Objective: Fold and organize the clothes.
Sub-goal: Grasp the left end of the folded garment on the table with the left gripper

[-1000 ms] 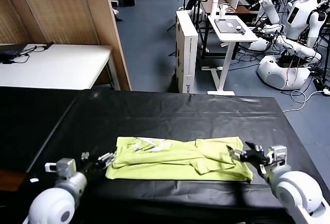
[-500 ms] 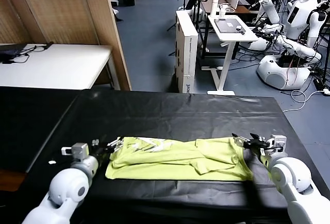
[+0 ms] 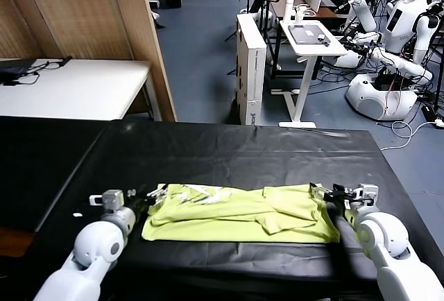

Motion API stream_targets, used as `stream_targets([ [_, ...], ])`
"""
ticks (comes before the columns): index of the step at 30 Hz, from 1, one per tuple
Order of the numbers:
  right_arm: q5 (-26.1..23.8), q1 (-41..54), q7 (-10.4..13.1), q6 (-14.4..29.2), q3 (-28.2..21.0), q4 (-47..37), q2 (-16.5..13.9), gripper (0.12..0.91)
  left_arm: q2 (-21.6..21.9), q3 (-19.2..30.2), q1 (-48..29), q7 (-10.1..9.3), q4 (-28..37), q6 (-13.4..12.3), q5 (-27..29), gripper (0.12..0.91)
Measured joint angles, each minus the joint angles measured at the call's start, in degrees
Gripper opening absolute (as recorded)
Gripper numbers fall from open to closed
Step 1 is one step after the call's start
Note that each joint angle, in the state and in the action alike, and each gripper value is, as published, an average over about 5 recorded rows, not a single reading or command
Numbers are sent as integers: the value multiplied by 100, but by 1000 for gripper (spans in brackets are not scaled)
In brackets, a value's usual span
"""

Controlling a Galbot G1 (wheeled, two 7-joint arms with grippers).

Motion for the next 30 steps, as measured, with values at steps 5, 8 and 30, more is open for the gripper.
stream_targets([
  [5,-1,-8,-4,-3,4,-1,-1,765,-6,0,7,4,18,-2,-18,859],
  [8,-9,-13,-6,-4,5,-7,16,744,-8,0,7,28,27,-11,-35,765],
  [30,-212,-85,-68,96,1,-7,210,140,-51,-10,80,245,31,-180,-16,174],
])
